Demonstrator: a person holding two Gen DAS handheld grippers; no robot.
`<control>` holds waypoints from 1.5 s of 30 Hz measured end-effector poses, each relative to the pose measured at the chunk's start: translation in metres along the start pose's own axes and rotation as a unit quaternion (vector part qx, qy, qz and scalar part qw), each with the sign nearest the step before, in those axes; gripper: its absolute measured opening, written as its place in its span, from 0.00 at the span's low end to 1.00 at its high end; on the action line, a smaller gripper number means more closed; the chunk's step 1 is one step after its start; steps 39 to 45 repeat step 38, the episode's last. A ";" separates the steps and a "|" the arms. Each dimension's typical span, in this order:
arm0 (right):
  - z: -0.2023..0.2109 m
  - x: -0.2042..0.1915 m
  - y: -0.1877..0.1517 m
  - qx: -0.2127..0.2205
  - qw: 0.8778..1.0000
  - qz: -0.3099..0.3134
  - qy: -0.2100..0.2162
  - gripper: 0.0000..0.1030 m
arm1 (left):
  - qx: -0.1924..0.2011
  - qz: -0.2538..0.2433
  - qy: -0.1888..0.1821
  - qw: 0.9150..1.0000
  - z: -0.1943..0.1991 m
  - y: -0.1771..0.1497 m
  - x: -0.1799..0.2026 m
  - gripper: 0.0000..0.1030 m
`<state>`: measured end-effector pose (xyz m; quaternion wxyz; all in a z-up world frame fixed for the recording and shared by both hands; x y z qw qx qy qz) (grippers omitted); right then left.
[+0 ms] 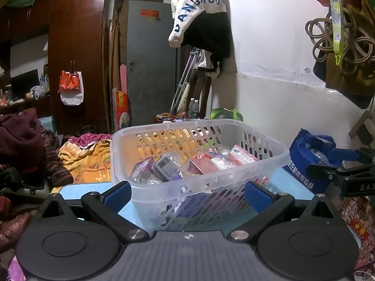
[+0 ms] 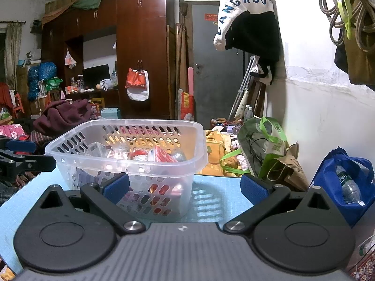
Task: Organize objects
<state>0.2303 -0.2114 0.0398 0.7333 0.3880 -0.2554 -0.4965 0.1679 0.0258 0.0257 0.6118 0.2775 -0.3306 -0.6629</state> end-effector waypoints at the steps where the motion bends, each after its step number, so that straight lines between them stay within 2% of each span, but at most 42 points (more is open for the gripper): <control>1: 0.000 0.000 0.000 -0.001 1.000 0.000 0.000 1.00 | 0.000 0.000 0.000 1.000 -0.001 0.000 0.001 1.00; 45: 0.001 0.008 -0.006 -0.004 1.000 0.000 -0.006 1.00 | 0.003 -0.005 0.000 1.000 -0.006 0.002 0.012 1.00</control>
Point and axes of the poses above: each gripper's, at about its wrist camera, not at the fingertips, and z roughly against the way its jaws point, x to its right, y to its top, the point moved 2 cm from there along -z, roughly the way its jaws point, and after that the axes turned 13 degrees about -x, right-handed, at the moved point
